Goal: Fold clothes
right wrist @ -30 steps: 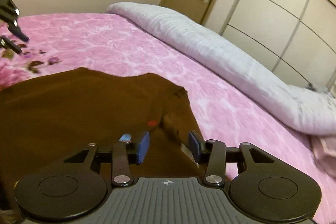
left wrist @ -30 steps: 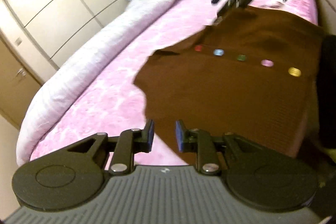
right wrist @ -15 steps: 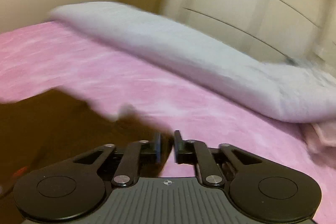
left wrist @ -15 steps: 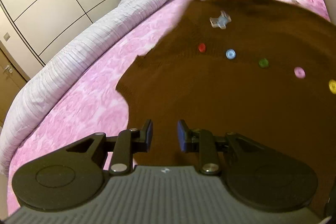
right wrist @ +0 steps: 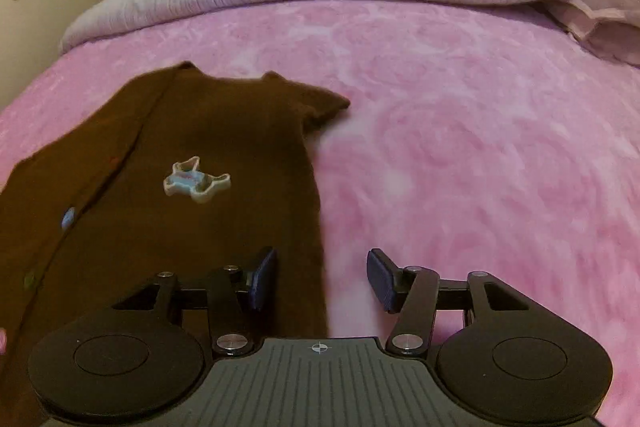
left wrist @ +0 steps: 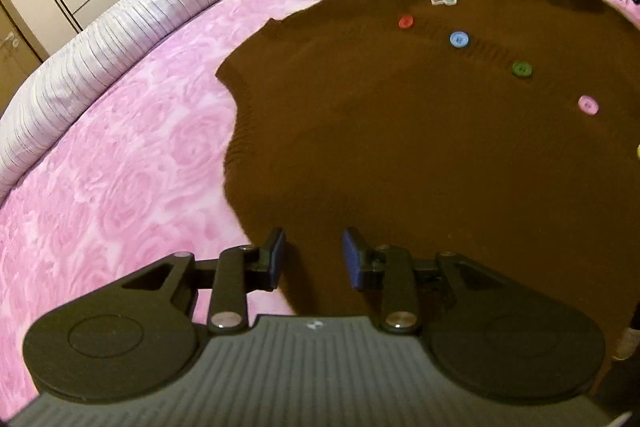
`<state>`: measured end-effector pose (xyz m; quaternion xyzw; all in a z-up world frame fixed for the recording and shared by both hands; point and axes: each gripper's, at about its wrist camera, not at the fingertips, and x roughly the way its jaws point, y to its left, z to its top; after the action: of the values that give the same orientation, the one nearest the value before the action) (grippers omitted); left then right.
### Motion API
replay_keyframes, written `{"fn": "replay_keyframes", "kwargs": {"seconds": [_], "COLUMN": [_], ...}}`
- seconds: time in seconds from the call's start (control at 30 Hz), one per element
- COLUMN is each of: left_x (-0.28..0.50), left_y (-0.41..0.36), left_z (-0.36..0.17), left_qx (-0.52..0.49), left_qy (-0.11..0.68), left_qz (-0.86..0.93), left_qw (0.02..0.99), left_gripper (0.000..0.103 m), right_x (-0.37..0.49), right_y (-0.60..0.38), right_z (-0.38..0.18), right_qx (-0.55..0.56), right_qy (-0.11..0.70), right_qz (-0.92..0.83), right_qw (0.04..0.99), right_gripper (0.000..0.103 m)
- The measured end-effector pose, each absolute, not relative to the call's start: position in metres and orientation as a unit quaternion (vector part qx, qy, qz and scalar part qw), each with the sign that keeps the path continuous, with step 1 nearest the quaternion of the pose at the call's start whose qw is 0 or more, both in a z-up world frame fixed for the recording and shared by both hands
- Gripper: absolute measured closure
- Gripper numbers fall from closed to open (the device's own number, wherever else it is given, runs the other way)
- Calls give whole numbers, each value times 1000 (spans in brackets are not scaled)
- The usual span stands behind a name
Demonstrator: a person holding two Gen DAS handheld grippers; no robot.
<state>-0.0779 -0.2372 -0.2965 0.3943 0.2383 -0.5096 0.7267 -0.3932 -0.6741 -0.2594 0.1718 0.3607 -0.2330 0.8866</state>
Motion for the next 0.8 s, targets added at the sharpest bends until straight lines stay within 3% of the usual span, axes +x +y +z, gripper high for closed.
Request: {"fn": "replay_keyframes", "kwargs": {"seconds": [0.27,0.53,0.67,0.73,0.77,0.8], "left_x": [-7,86,94,98,100,102], "left_y": [-306,-449,-461,-466,-469,-471], "left_z": [-251,-283,-288,-291,-292,-293], "left_qx": [363,328,327,326,325,325], "left_qy": [198,238,232,228,227,225], "left_qz": [-512,-555,-550,-547,-546,-545], "left_qw": [753,726,733,736,738,740], "left_gripper": [73,74,74,82,87,98], "right_x": [-343,-254,-233,-234,-234,-233], "right_y": [-738,-793,-802,-797,-795,-792], "right_z": [-223,-251,-280,-283,-282,-279], "right_qx": [191,184,166,146,139,135], "right_qy": [292,348,393,395,396,398], "right_qz": [-228,-167,-132,-126,-118,-108], "right_qw": [909,904,895,898,900,901], "right_gripper": [50,50,50,62,84,97]}}
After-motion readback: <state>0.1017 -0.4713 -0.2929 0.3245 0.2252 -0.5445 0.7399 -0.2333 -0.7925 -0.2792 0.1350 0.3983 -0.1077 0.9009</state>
